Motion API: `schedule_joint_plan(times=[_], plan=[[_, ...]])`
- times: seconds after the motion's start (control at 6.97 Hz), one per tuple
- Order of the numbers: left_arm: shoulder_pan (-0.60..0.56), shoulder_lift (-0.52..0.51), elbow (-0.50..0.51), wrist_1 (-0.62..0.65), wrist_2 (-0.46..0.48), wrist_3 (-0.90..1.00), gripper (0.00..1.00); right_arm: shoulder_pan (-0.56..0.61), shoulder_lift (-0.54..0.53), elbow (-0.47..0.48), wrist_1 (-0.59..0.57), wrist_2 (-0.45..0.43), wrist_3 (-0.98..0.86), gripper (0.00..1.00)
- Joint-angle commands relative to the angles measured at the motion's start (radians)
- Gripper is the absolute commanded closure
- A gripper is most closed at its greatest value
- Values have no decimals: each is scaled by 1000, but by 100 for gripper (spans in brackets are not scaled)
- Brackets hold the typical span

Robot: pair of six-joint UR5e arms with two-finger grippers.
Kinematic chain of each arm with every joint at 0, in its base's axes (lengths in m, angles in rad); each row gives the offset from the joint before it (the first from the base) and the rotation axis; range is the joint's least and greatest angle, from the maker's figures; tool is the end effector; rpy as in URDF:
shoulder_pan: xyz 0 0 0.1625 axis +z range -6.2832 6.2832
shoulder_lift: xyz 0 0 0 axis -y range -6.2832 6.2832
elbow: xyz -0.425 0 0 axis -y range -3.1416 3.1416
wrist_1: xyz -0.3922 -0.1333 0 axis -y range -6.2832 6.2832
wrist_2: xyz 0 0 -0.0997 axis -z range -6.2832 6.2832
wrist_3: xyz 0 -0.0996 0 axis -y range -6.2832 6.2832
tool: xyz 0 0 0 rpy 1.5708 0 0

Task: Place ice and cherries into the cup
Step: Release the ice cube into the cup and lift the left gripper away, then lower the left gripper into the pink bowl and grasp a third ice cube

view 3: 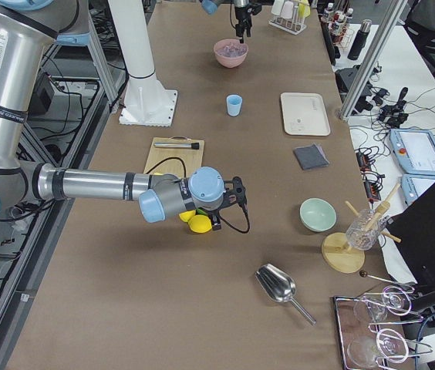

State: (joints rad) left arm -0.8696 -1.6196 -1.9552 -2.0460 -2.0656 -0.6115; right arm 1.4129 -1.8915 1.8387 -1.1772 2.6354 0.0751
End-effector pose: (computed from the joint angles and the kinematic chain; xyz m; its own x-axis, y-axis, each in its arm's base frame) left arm 0.2615 -0.4430 0.3976 0.5806 0.4294 -0.6918 -0.0775 0.8749 0.4780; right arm -0.0122 -0.3705 0.5987 0.4428 -0.2941 0.8471 0.1153 0.9555 0.2715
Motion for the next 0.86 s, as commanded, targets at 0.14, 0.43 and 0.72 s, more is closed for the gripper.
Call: schedule_joint_plan(times=[0.14,0.43,0.72], plan=[[90,61,1,-74,97,-2,5,0,0,1,1,0,0,0],[164,63,7,-74,175,-2,6,0,-1,1,1,2,0,0],[169,61,10,-74,176,-2,11,0,-3,-1,1,0,-1,0]])
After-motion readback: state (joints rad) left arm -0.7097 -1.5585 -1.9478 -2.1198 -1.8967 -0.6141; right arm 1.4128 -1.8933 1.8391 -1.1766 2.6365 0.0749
